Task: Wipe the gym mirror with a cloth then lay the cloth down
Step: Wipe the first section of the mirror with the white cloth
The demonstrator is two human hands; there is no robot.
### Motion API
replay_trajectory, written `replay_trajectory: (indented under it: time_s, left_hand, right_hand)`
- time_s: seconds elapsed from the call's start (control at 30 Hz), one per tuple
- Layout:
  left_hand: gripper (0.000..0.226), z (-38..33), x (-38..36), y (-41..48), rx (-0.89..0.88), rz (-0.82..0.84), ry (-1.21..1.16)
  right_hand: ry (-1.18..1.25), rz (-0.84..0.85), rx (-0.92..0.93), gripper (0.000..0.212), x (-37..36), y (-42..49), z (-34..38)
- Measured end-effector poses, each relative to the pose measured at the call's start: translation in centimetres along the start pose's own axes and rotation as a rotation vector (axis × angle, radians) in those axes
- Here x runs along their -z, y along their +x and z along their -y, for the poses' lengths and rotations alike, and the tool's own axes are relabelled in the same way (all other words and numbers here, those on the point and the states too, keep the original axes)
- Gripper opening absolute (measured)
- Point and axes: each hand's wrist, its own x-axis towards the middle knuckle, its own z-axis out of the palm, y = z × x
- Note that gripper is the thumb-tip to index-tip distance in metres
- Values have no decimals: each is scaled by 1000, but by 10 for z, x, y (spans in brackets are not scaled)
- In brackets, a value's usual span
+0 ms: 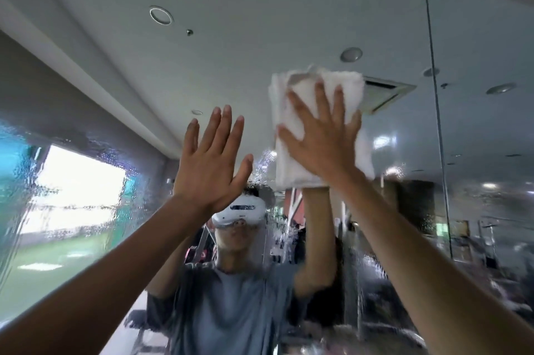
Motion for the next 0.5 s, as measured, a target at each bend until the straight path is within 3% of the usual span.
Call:
replay_trajectory:
  time_s: [0.1,0.17,0.27,0.4,0.43,0.5]
  left_hand:
    - [68,3,0,0,-22,-4,-1]
    - [67,6,0,-1,-53,-18,21]
    - [67,11,0,-1,-93,-29,28]
    - [66,9,-3,-3,-71,-39,11]
    - [66,10,-4,-4,-71,-41,10]
    - [66,11,-4,-4,-76,-54,11]
  right_hand:
    - [-53,-31,249,74,-6,-47,-11]
    - [-56,-14,305,72,-4,-65,-38]
    - [-52,0,55,76,7,-42,-64]
    - [128,-3,-409,68,12,28,-22]
    - [133,-2,-427,67,10,36,-7]
    - [81,-19,-278,66,4,29,16]
